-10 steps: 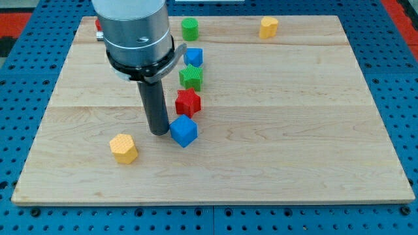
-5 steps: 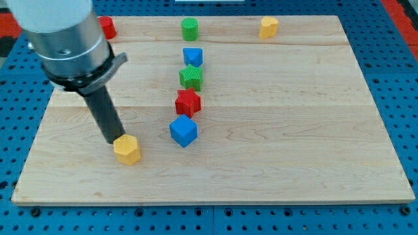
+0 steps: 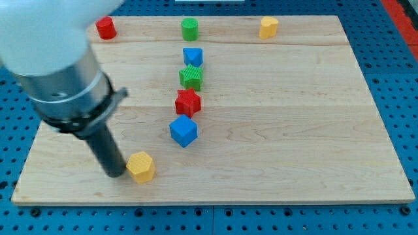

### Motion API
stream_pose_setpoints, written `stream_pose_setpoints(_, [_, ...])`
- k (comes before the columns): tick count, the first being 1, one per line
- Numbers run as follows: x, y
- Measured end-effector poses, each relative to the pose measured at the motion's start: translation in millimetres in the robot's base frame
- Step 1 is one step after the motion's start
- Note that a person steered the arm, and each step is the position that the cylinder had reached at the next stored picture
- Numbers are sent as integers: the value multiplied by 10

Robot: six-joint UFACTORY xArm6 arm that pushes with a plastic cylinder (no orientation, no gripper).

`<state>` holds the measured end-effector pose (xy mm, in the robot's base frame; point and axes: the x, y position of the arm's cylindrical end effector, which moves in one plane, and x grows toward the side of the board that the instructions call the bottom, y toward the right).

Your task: Push the yellow hexagon to the bottom of the blue cube

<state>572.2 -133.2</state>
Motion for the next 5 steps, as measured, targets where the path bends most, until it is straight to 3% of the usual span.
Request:
stream_pose_setpoints(3, [-146,488])
stream_pose_setpoints(5, [-58,-1387])
